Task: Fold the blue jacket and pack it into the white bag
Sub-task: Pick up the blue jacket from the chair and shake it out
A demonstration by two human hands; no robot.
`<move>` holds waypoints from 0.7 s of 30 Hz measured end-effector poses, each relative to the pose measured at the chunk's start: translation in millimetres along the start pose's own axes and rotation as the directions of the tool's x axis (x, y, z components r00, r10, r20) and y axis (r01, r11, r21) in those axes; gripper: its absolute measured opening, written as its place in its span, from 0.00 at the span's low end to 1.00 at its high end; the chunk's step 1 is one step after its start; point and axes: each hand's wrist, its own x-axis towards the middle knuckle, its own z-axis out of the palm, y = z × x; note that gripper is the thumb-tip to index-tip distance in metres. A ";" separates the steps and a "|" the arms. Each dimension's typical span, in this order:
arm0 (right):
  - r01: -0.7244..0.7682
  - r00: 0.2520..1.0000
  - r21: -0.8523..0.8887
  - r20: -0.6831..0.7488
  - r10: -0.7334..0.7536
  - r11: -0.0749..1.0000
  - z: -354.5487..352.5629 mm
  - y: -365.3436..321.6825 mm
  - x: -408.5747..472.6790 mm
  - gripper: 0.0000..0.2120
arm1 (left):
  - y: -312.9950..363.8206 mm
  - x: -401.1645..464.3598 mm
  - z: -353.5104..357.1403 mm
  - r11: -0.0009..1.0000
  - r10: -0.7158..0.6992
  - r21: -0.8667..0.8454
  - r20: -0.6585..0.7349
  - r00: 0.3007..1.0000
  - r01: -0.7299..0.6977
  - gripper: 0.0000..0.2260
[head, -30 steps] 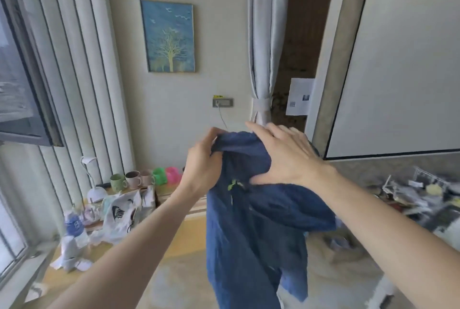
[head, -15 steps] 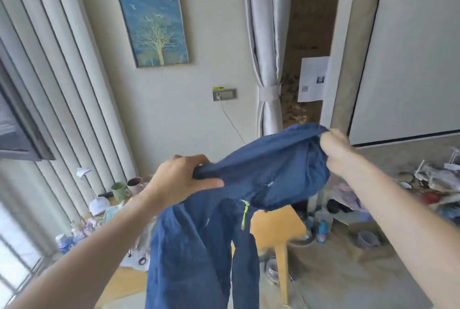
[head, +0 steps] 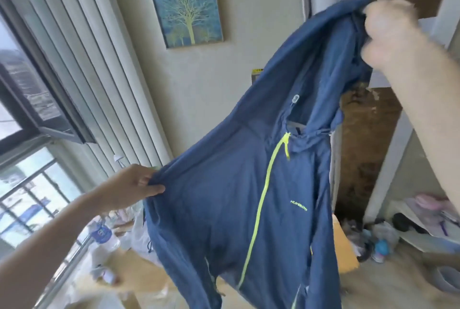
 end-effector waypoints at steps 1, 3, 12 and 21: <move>0.015 1.000 -0.019 0.022 -0.015 1.000 13.8 5.7 28.2 0.19 | -8.6 14.2 -5.2 0.999 -0.031 -0.045 -0.016 0.999 0.031 0.08; 0.047 0.993 -0.061 0.108 -0.040 0.997 49.7 11.8 58.1 0.16 | -21.9 43.5 -11.0 0.995 -0.082 -0.066 -0.057 0.995 0.078 0.11; 0.055 0.989 -0.344 0.145 -0.005 0.937 179.6 152.9 111.9 0.16 | -122.4 226.7 74.8 0.983 -0.184 0.011 -0.044 0.982 0.185 0.09; 0.064 0.959 -0.641 0.252 0.131 0.765 261.5 328.1 200.0 0.16 | -230.7 382.7 183.0 0.970 -0.243 0.042 0.059 0.968 0.241 0.04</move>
